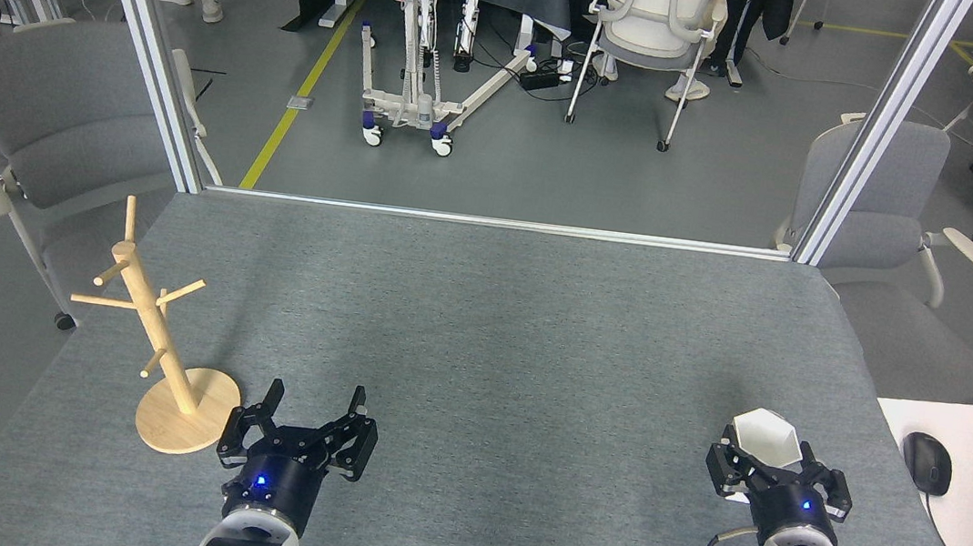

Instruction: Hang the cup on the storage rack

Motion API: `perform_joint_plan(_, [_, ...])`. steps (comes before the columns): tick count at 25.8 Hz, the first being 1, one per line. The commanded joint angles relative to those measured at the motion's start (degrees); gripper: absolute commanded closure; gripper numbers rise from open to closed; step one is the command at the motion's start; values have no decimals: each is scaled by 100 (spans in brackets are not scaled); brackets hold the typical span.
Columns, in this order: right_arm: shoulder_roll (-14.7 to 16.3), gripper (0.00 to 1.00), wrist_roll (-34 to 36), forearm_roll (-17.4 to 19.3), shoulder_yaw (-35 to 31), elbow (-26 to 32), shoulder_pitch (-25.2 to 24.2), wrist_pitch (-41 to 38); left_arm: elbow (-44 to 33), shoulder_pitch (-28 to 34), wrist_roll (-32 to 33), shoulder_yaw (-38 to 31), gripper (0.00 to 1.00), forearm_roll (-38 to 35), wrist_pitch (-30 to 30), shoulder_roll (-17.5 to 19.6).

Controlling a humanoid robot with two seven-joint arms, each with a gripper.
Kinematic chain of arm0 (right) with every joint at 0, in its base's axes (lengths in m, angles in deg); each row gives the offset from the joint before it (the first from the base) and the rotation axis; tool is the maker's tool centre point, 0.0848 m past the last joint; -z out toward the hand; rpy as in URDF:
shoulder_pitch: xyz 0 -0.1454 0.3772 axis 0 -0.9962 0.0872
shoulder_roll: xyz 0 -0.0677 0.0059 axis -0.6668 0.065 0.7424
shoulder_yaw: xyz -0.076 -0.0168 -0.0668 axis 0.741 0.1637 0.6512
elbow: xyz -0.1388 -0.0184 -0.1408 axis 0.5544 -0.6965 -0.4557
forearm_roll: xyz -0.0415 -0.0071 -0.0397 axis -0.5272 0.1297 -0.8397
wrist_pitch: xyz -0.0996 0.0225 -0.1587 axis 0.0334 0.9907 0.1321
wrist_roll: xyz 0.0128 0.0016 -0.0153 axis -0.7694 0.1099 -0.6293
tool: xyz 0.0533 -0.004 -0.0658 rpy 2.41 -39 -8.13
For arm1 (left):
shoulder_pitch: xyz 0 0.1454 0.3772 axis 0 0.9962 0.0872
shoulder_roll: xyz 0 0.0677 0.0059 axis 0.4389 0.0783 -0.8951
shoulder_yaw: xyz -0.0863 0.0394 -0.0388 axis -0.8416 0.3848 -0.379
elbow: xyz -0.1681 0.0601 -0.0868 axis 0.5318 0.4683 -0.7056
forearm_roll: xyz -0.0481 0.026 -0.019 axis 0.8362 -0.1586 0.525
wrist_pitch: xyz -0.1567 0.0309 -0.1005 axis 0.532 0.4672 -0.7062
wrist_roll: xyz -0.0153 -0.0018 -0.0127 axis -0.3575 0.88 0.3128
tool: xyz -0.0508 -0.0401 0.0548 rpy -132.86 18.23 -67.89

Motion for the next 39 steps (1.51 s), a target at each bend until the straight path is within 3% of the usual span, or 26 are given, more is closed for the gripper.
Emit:
perform_joint_plan(1, [13, 0, 20, -1, 3, -98, 73, 19, -4, 2, 1, -9, 0, 4, -15, 0])
perform_joint_plan(25, [-40, 2, 20, -1, 30, -107, 73, 80, -13, -16, 1, 0, 0, -4, -33, 0])
perform_joint_plan(36, [-22, 73, 12, -27, 21, -98, 73, -219, -13, -7, 1, -9, 0, -4, -33, 0])
perform_joint_plan(39, [4, 83, -41, -18, 21, -2, 82, -421, -13, -7, 1, 0, 0, -4, -24, 0])
